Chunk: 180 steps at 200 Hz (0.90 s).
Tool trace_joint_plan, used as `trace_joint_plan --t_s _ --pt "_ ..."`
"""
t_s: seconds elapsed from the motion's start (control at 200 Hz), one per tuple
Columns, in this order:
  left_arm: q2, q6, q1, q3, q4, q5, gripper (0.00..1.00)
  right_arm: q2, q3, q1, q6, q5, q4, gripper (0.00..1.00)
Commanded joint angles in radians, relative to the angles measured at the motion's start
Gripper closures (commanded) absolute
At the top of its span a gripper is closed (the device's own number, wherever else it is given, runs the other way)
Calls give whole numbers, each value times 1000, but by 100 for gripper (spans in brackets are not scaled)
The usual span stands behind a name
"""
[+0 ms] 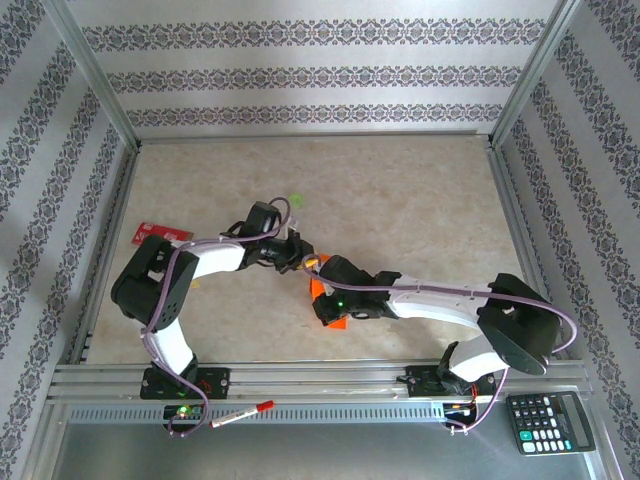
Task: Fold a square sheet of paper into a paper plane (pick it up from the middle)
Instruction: Third fold the triangle at the center of the table.
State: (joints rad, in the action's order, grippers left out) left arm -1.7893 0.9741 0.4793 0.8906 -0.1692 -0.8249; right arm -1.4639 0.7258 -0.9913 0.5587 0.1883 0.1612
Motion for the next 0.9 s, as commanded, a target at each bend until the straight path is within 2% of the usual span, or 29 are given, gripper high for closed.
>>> trace_joint_plan --t_s 0.0,0.325,0.894 --pt "-42 6 32 39 -42 -26 91 -29 -5 -15 19 21 -48 100" --pt "-124 -175 40 105 183 46 93 -37 -9 -16 7 19 -58 99" --pt "-158 -224 32 78 209 90 95 -49 -60 -17 48 46 -138 89"
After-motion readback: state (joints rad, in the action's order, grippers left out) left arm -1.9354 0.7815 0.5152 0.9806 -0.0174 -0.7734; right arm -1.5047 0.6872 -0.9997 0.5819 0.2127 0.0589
